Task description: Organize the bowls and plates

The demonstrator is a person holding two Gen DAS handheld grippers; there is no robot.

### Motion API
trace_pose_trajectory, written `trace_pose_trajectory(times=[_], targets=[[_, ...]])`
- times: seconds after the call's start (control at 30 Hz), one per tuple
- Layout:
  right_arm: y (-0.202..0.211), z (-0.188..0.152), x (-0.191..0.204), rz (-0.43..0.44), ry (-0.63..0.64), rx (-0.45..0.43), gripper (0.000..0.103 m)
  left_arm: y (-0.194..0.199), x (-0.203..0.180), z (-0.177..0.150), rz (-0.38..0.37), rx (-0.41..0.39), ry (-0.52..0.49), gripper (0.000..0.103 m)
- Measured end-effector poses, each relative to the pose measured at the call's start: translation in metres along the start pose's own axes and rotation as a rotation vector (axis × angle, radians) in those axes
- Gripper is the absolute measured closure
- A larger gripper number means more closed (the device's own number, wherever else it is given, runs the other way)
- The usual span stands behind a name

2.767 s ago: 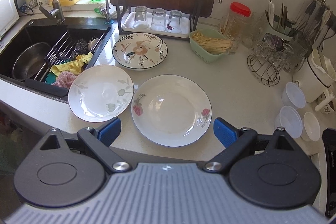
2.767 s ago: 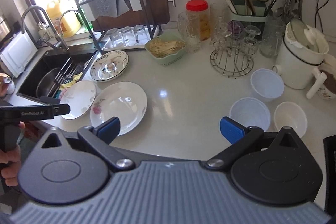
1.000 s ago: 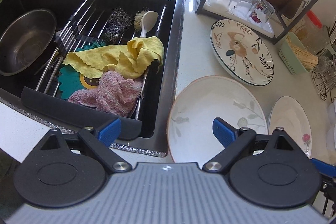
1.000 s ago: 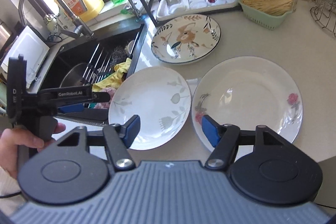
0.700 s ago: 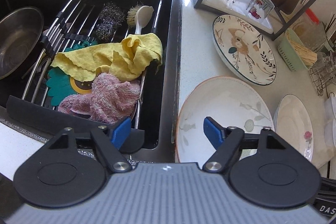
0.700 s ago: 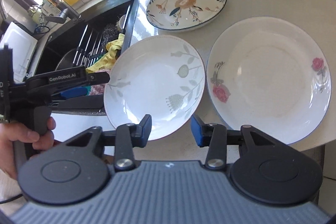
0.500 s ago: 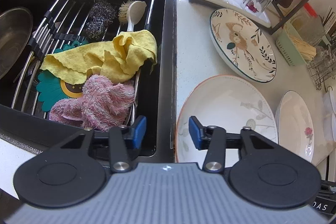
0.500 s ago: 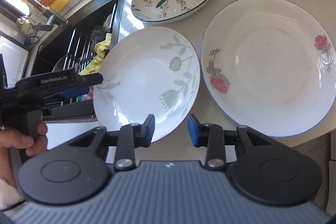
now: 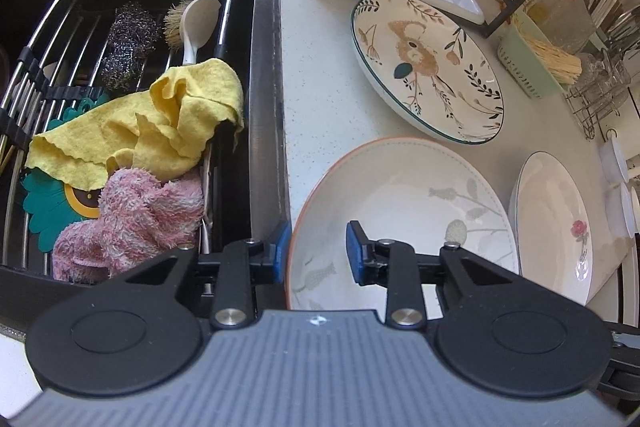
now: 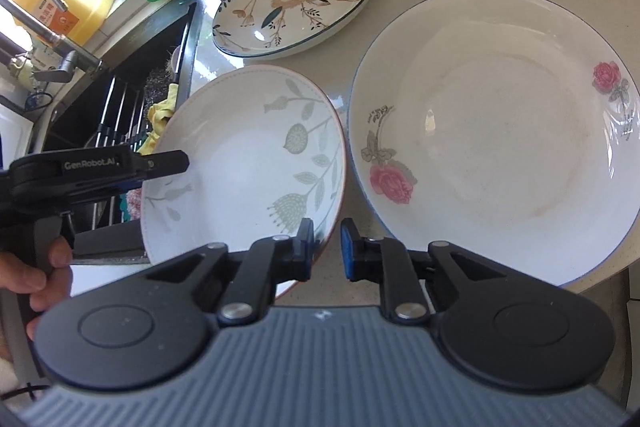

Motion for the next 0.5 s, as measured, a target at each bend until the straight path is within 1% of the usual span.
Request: trace_pose_trajectory(times=[0.1, 0.2, 0.27, 0.37, 0.5], targets=[[-0.005, 0.001, 0.0, 0.007, -0.007, 0.013, 0.085, -0.006, 0.0, -0.001, -0.011, 0.008, 0.005, 0.068], [-0.008, 0.005, 0.003, 0.008, 0.024, 0.022, 0.085, -0.008, -0.001, 0.001, -0.025, 0.006, 0.005, 0.069], [-0.011, 0.008, 0.003, 0.015, 0.015, 0.026, 0.085, -0.009, 0.001, 0.002, -0.035, 0.013, 0.021, 0.069], [-0.01, 0.012, 0.003, 0.035, -0.004, 0.021, 0.085, -0.009, 0.005, 0.003, -0.055, 0.018, 0.05, 0.069], [-0.004, 0.019, 0.007, 0.068, -0.004, 0.004, 0.084, -0.005, 0.008, 0.007, -0.067, 0.011, 0.058, 0.069]])
Point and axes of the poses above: each gripper's, at about its wrist camera, not at the fingertips, and y roughly against the way its jaws point, x to its left, z to its top, the point moved 6 cm from there along -y, roughly the way its jaws point, and after that the axes turned 14 degrees about -x, right-handed, at the moved point
